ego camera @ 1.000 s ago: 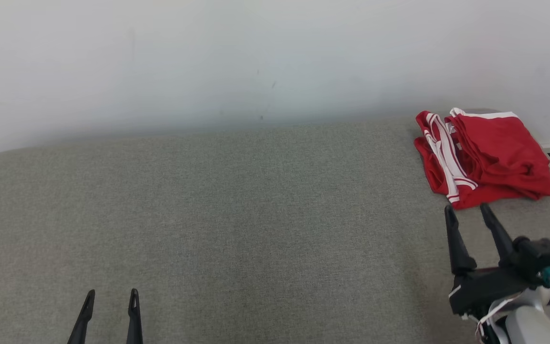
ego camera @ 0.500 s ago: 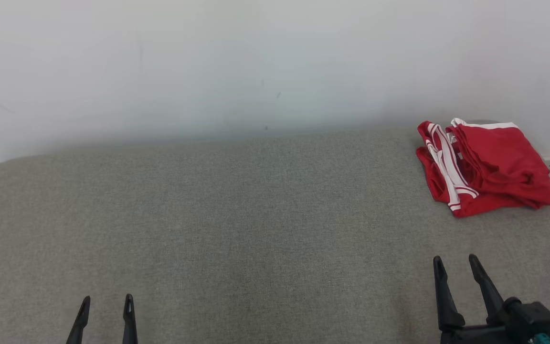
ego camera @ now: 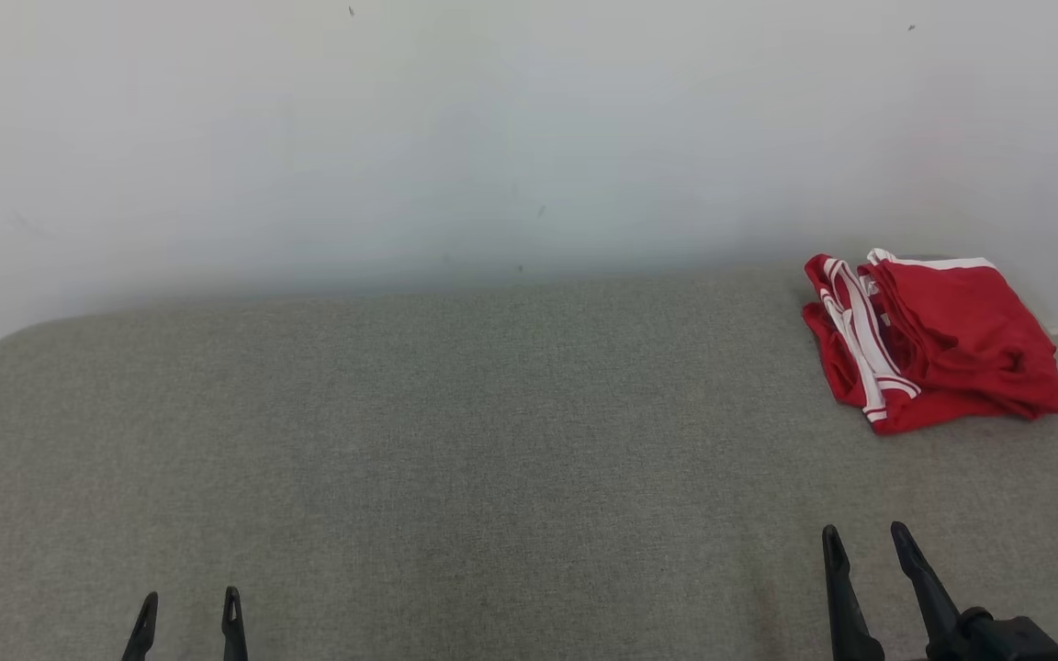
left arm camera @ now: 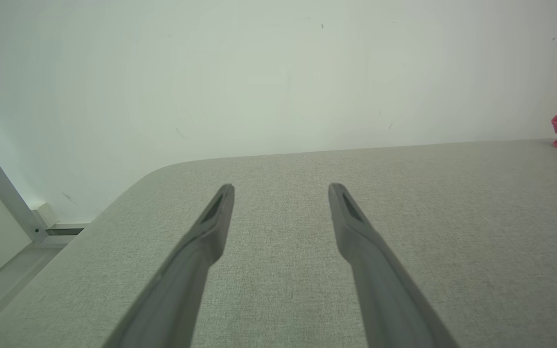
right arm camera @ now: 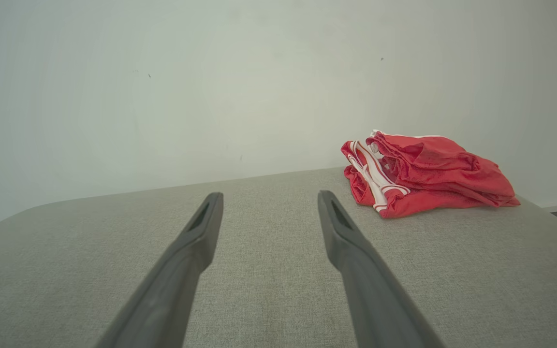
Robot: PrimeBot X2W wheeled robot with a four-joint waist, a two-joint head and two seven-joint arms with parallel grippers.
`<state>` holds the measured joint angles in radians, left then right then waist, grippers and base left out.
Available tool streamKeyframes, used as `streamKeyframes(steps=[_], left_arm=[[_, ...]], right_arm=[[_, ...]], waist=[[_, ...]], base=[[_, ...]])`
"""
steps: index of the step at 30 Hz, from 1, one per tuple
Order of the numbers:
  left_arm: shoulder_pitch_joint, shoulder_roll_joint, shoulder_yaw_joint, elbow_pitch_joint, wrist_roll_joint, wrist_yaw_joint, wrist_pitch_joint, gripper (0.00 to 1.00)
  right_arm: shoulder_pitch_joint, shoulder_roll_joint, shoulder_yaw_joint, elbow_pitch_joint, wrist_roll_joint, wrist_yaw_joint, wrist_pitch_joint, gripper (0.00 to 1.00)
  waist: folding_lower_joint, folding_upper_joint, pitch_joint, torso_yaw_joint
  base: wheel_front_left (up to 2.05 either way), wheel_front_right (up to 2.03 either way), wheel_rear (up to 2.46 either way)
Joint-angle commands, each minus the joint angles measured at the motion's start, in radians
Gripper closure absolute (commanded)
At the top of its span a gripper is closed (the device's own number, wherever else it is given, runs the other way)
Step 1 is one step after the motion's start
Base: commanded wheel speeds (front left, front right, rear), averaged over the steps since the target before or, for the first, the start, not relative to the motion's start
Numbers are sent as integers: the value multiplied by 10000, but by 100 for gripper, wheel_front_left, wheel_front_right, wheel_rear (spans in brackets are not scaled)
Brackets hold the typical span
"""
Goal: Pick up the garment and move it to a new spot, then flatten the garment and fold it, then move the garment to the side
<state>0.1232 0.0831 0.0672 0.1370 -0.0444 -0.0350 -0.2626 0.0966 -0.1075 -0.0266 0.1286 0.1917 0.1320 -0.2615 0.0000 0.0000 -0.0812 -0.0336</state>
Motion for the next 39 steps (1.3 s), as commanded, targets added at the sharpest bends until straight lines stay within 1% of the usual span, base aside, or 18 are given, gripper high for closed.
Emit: streamKeyframes(steps=[1, 9, 21, 30, 39], left_arm=[[53, 45, 22, 46, 87, 46, -29, 0], [141, 81, 69, 214, 76, 55, -29, 0], [229, 58, 64, 194, 31, 17, -29, 0], [355, 3, 9, 79, 10, 35, -29, 0], [392, 9, -21, 93, -49, -58, -29, 0]], right_arm=[[146, 79, 17, -6, -46, -25, -43, 0], [184, 49, 123, 101, -40, -25, -43, 0], [197, -42, 86, 174, 15, -25, -43, 0], [183, -86, 122, 210, 79, -25, -43, 0], [221, -111, 167, 233, 103, -26, -43, 0]], waist=[[0, 0, -52, 40], [0, 0, -166, 107], [0, 0, -187, 417], [0, 0, -152, 489], [0, 0, -108, 538]], base=[[0, 0, 0], [0, 0, 0], [0, 0, 0], [0, 0, 0], [0, 0, 0]])
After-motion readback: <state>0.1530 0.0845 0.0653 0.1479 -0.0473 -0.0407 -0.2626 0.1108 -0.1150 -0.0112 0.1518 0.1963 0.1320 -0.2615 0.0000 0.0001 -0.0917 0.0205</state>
